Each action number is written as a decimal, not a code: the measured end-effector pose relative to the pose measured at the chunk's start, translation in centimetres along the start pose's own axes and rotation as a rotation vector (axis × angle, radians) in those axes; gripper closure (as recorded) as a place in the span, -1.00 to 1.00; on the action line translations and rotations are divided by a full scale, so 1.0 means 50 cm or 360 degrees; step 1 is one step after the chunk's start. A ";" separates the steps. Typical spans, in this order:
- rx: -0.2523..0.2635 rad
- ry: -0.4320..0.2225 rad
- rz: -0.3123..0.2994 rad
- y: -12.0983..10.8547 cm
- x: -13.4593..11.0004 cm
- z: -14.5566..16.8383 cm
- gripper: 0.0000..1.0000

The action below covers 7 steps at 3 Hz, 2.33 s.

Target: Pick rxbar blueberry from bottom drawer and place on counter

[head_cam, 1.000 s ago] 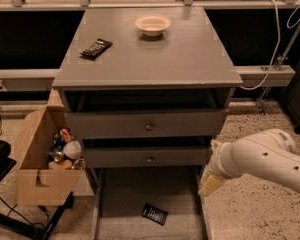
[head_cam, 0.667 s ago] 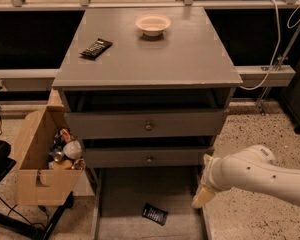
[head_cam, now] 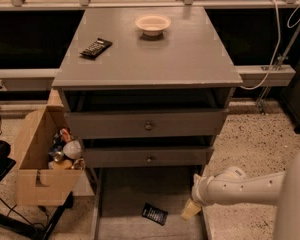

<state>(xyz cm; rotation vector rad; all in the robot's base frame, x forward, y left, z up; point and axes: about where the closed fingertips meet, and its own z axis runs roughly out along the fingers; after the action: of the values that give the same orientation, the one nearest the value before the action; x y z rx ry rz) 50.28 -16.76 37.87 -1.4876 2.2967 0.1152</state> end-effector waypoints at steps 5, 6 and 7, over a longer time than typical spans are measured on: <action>-0.0155 -0.0130 0.0035 0.081 -0.011 0.376 -1.00; -0.0189 -0.0153 -0.0001 0.109 -0.025 0.428 -1.00; -0.0231 -0.0230 0.0010 0.158 -0.038 0.490 -1.00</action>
Offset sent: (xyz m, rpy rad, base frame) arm 0.0171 0.0487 -0.1679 0.1826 0.0404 -0.0699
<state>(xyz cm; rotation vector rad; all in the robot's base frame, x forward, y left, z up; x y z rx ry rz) 50.91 -4.85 14.96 -1.4890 2.2174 0.3857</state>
